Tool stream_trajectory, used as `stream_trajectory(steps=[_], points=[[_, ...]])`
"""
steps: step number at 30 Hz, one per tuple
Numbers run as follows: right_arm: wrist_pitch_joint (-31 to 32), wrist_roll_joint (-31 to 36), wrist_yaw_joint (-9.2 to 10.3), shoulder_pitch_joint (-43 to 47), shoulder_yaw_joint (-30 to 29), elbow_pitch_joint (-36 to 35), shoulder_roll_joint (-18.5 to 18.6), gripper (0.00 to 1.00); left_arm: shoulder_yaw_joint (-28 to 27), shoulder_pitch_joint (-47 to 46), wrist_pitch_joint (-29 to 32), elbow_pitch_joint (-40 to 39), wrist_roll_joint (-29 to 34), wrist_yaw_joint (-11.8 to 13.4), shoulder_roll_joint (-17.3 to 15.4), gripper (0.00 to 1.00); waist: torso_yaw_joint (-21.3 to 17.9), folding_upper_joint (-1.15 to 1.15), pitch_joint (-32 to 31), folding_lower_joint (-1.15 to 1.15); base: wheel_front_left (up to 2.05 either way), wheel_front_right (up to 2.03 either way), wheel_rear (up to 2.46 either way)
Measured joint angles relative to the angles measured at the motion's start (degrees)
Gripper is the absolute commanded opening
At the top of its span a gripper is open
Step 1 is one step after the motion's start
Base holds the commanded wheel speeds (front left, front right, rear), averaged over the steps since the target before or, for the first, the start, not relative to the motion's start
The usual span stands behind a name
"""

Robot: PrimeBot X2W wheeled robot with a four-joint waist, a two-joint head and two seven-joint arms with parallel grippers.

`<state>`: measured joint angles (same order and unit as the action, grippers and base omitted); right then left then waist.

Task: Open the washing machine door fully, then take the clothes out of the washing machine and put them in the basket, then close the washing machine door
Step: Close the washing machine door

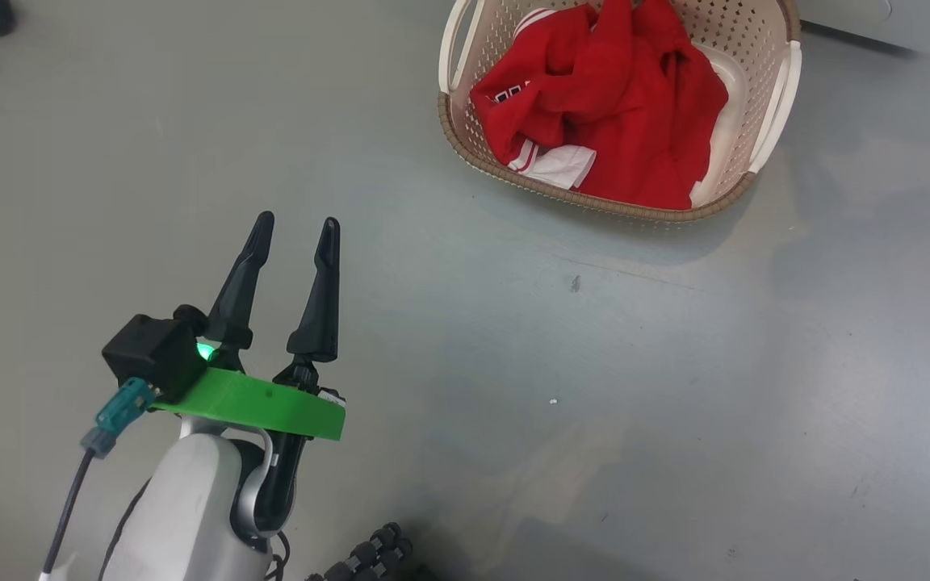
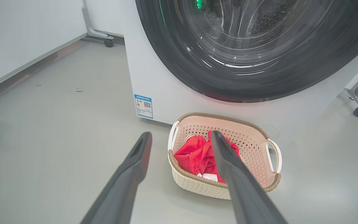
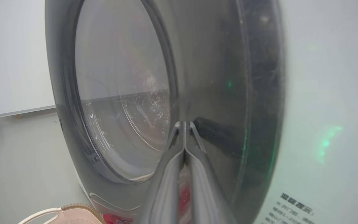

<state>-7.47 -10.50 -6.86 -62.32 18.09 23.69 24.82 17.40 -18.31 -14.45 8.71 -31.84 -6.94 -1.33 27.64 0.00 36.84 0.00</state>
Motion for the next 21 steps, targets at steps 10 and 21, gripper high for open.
stream_trajectory(steps=[10, 21], points=[[-0.8, 0.0, 0.52, -1.7, 0.1, 2.9, -1.5, 0.00, 0.3, -0.9, 0.0, 0.0, -0.5, 0.0, 0.0, 1.00, -0.3, 0.00, 0.1, 0.00, 0.00, 0.00, 0.00], [-5.1, -1.1, 0.55, -0.6, 0.0, 6.7, -3.0, 0.00, -0.5, -1.8, 0.0, 1.6, 0.6, 0.0, 0.1, 1.00, -1.6, 0.00, -1.6, 0.00, 0.00, 0.00, 0.00]])
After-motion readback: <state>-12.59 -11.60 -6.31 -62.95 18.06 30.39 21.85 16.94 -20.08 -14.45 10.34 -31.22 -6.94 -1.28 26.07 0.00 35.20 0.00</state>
